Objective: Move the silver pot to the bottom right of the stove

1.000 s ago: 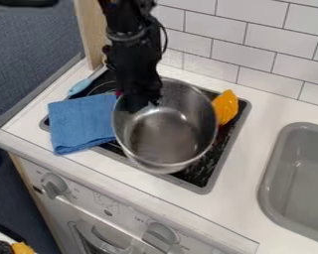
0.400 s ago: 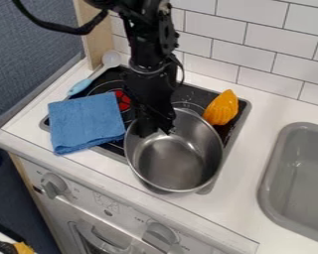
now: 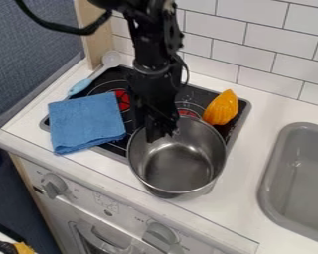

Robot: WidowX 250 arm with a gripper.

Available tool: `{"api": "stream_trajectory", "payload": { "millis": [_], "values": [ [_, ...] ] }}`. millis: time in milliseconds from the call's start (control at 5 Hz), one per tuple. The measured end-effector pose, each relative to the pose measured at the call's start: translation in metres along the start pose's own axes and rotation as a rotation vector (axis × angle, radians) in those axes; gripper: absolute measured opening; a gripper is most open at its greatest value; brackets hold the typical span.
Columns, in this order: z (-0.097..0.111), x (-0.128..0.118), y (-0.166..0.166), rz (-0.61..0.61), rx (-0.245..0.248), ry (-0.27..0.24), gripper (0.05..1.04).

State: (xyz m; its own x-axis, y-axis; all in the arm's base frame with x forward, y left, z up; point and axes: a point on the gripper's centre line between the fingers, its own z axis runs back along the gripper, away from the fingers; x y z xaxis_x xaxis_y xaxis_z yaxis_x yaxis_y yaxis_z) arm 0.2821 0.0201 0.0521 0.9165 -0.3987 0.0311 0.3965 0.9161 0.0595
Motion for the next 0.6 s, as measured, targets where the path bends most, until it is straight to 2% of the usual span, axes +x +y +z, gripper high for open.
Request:
{"api": "stream_trajectory", "payload": {
  "millis": [200, 400, 600],
  "values": [
    [0.03, -0.004, 0.024, 0.143, 0.069, -0.077, 0.871],
    [0.045, -0.017, 0.04, 0.312, 0.044, -0.126, 1.019],
    [0.048, -0.021, 0.045, 0.33, 0.009, -0.136, 1.01]
  ]
}}
